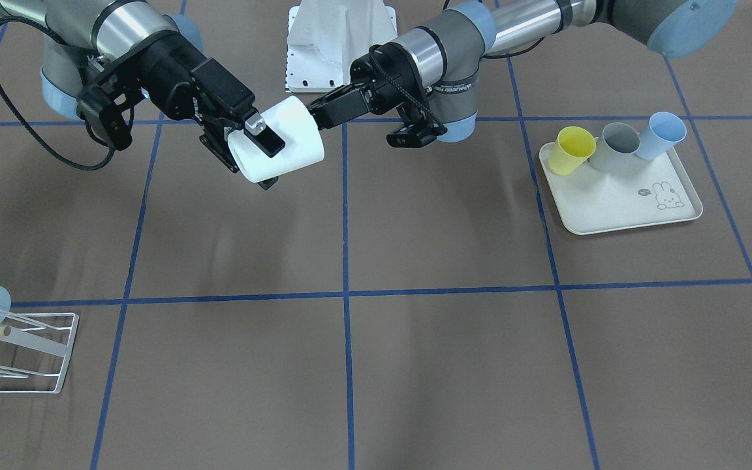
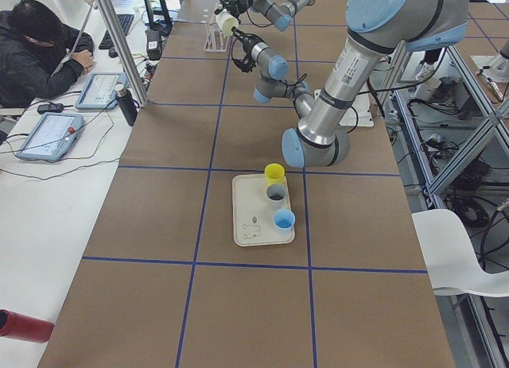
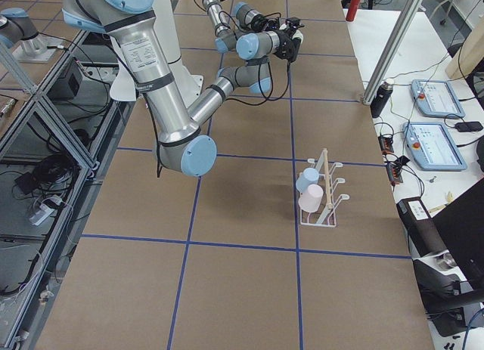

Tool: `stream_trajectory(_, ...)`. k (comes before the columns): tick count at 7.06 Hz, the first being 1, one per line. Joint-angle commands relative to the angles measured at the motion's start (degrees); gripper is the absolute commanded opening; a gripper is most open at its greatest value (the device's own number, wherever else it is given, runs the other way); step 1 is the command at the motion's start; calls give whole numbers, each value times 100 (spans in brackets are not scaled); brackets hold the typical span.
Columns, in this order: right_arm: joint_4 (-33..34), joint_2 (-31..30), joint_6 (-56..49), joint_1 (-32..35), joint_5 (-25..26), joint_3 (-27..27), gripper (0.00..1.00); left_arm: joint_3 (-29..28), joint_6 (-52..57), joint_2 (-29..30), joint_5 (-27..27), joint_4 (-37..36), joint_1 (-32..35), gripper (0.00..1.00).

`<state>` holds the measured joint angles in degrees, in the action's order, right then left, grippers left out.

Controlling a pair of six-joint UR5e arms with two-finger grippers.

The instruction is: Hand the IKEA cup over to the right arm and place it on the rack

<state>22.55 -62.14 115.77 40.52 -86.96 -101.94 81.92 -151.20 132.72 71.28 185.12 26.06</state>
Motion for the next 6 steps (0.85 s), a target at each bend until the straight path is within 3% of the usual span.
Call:
stream_trajectory(1,4,-9,-2,0,4,-1,1,9,21,-9,9,33,4,0)
stream_trajectory(2,4,-70,-80,9,-57,16,0,9,64,-44,9,76,22,67)
stream_trajectory(3,4,-62,-116,35,-40,16,0,35,282,-44,0,77,22,100)
stream_trajectory(6,57,-61,-386,315,-31,69,0,70,680,-71,44,86,74,100)
